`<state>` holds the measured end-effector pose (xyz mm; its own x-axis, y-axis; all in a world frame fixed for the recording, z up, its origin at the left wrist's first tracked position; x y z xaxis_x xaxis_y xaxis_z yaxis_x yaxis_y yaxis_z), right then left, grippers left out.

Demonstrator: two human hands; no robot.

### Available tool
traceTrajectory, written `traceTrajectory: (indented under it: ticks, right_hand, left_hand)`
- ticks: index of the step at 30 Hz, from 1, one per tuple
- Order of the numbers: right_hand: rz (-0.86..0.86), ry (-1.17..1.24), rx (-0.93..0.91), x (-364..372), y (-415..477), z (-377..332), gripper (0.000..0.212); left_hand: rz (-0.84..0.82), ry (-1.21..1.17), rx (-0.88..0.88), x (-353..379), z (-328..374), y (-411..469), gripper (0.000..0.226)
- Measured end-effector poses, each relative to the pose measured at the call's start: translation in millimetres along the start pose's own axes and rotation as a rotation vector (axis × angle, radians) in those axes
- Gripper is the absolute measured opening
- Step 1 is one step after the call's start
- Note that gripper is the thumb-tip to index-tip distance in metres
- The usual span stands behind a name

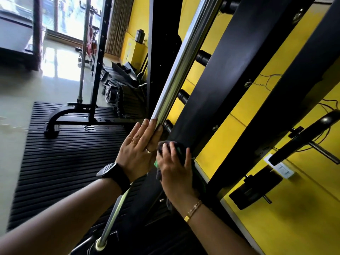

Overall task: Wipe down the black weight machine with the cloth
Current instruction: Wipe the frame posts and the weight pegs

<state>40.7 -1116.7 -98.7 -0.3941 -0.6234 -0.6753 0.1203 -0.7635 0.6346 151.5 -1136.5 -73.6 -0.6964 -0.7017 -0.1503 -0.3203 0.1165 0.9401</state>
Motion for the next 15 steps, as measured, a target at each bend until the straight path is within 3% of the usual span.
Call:
traceTrajectory:
  ticks: [5, 8, 15]
  right_hand:
    - [0.112, 0.031, 0.103, -19.9, 32.5, 7.7, 0.059]
    - [0.166, -0.101, 0.044, -8.1, 33.6, -12.5, 0.046]
    - [-0.084, -0.291, -0.125, 57.0, -10.9, -58.1, 0.050]
  left_hand:
    - [-0.002, 0.006, -0.031, 2.6, 1.6, -7.1, 0.078]
    - [-0.005, 0.002, -0.017, 3.5, 2.7, -9.7, 0.065]
    - [0.015, 0.194, -0.048, 1.1, 9.1, -16.4, 0.047]
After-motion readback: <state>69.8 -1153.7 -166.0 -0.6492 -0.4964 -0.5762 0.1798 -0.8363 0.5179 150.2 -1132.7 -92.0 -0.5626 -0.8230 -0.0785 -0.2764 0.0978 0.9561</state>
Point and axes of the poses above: each hand's wrist, its own y-axis towards the middle knuckle, its own x-axis out of the palm, z = x × y, the point moved 6 cm from there along y, towards the middle knuckle, and after that the axes turned 15 degrees about x, right-handed, at the moved point
